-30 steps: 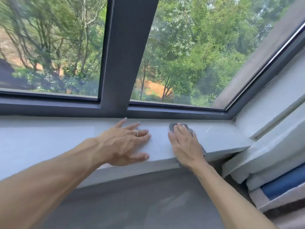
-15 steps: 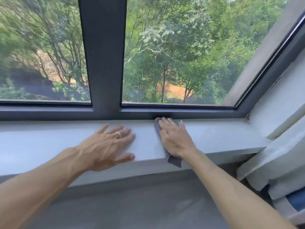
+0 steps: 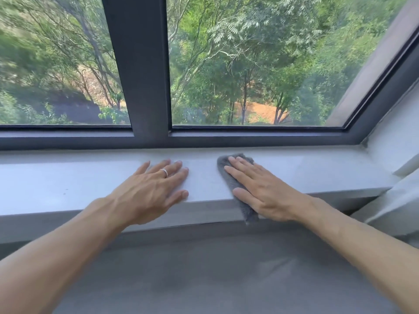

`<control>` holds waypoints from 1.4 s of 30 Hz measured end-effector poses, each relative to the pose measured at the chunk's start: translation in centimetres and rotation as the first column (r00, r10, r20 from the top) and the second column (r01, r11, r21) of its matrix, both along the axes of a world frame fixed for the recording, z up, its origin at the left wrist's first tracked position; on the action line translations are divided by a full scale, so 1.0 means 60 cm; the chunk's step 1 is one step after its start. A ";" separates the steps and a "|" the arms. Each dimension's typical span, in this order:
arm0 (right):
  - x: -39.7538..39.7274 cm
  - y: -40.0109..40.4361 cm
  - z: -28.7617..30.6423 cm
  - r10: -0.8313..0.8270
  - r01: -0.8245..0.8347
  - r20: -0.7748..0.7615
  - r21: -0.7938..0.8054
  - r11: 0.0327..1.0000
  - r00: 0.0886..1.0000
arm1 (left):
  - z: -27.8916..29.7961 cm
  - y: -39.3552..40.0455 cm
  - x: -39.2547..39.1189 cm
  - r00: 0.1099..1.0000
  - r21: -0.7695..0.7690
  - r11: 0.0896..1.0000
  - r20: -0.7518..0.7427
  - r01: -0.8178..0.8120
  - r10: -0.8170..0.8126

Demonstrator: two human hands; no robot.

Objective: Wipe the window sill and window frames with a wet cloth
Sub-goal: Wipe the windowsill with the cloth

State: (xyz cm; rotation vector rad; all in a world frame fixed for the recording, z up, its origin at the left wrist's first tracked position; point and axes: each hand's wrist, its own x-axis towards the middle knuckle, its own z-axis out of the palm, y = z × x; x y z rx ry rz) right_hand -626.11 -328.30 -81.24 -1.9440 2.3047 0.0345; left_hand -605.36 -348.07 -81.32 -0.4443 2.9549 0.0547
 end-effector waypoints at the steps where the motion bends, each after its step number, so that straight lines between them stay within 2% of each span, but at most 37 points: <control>1: -0.015 0.021 0.003 -0.004 0.009 -0.068 0.079 0.997 0.998 | -0.001 0.000 0.001 1.000 0.006 1.000 -0.007 -0.001 0.001; 3: -0.019 0.042 0.004 -0.013 0.036 -0.157 0.150 0.988 0.988 | -0.002 -0.001 0.001 1.000 0.008 1.000 -0.018 0.005 -0.005; 6: 0.030 -0.004 -0.014 0.016 -0.004 -0.201 0.057 0.998 0.979 | 0.000 0.000 -0.003 1.000 -0.017 1.000 -0.010 0.001 -0.001; 9: 0.091 -0.049 -0.027 -0.001 0.001 -0.164 -0.004 1.000 0.986 | 0.003 0.007 0.003 0.999 -0.052 0.999 -0.047 0.005 -0.007; 13: 0.072 0.000 0.012 -0.012 0.026 -0.084 0.173 0.985 0.996 | -0.002 -0.003 0.041 0.995 -0.013 0.999 -0.088 0.047 -0.048; 16: 0.072 -0.010 0.011 0.012 0.032 -0.184 0.234 0.972 0.983 | -0.006 -0.022 0.070 0.996 -0.006 1.000 -0.092 0.020 -0.020; 20: 0.152 -0.112 -0.028 0.114 -0.114 -0.115 0.008 0.993 0.987 | -0.002 -0.033 0.088 0.994 -0.042 0.999 -0.106 -0.013 0.008; 22: 0.165 -0.123 -0.033 0.120 -0.126 -0.104 -0.052 0.991 0.987 | 0.003 -0.040 0.103 0.996 -0.056 0.998 -0.084 -0.038 0.033; 25: 0.116 -0.069 -0.033 0.034 -0.038 -0.068 -0.053 0.998 0.997 | 0.009 -0.059 0.125 0.996 -0.069 0.996 -0.078 -0.055 0.049; 28: 0.116 -0.059 -0.032 -0.049 0.032 -0.153 -0.111 0.993 0.987 | 0.006 -0.074 0.139 0.995 -0.059 0.995 -0.062 -0.083 0.079; 33: 0.236 -0.178 -0.043 0.058 -0.070 -0.110 -0.112 0.991 0.992 | 0.008 -0.074 0.150 0.996 -0.081 0.994 -0.057 -0.070 0.065; 35: 0.237 -0.168 -0.025 0.036 -0.047 -0.131 -0.078 0.996 0.991 | 0.012 -0.079 0.160 0.997 -0.099 0.993 -0.058 -0.065 0.059; 37: 0.199 -0.135 -0.011 -0.016 0.016 -0.051 -0.007 1.000 0.999 | 0.018 -0.090 0.172 0.996 -0.103 0.992 -0.060 -0.068 0.062; 39: 0.148 -0.121 -0.001 -0.181 0.178 0.027 0.076 0.981 0.983 | 0.020 -0.098 0.186 0.996 -0.100 0.992 -0.055 -0.078 0.072; 42: 0.141 -0.180 -0.008 -0.402 0.401 0.014 0.021 0.916 0.916 | 0.018 -0.108 0.209 0.993 -0.101 0.989 -0.045 -0.111 0.106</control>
